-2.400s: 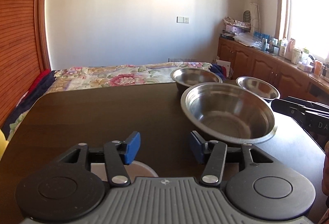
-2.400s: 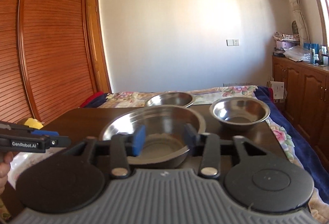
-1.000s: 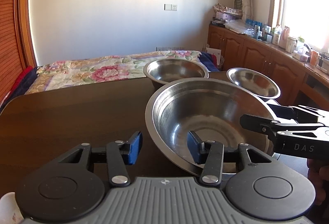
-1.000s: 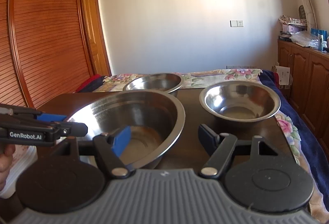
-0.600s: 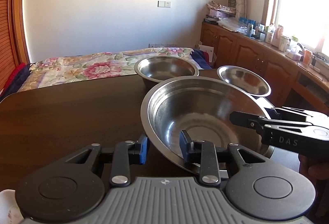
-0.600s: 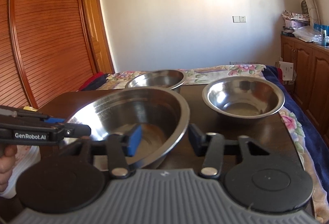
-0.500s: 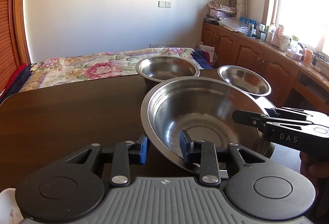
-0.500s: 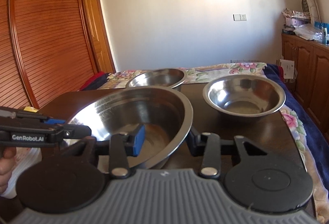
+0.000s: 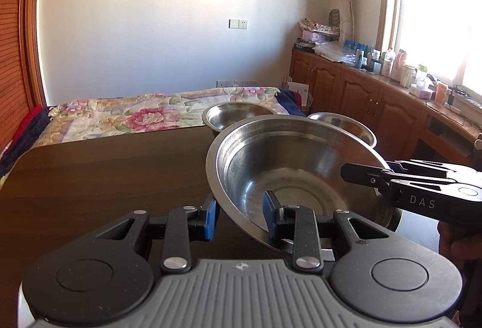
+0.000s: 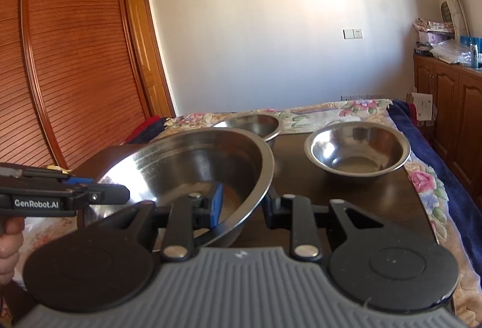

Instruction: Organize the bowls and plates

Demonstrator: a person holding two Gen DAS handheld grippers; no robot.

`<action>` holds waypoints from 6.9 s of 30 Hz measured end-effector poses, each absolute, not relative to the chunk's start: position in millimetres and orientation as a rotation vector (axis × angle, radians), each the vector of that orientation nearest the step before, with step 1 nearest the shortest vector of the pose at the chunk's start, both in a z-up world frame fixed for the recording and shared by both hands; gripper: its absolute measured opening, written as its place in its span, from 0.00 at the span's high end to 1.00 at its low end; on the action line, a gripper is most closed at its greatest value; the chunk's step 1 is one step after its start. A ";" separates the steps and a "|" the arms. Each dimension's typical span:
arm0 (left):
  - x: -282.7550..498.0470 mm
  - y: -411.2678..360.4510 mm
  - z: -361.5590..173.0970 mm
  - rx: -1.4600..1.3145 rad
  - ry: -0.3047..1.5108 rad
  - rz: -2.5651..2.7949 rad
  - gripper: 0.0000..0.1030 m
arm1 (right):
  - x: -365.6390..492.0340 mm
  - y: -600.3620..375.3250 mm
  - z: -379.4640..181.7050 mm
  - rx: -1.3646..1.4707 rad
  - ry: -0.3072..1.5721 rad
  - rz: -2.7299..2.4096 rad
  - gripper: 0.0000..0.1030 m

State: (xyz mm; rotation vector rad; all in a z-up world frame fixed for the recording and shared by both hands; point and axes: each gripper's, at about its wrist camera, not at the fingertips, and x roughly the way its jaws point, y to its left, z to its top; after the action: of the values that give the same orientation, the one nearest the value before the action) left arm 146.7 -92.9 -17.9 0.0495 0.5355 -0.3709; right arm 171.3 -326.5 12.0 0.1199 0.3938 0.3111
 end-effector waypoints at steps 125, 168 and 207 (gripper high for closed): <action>292.1 -112.5 8.0 0.202 0.539 -0.478 0.33 | 287.3 -320.6 38.2 -0.026 0.498 0.352 0.42; 354.4 -119.8 -38.1 0.098 0.735 -0.434 0.77 | 335.5 -308.6 10.5 0.046 0.693 0.354 0.69; 245.1 -102.5 27.2 0.127 0.570 -0.506 0.80 | 267.0 -316.6 62.7 0.037 0.557 0.295 0.86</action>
State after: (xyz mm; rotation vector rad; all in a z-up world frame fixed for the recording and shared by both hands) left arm 245.1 -102.5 27.2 0.1266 0.5700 -0.5063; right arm 267.0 -316.6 62.7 0.0370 0.5569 0.2954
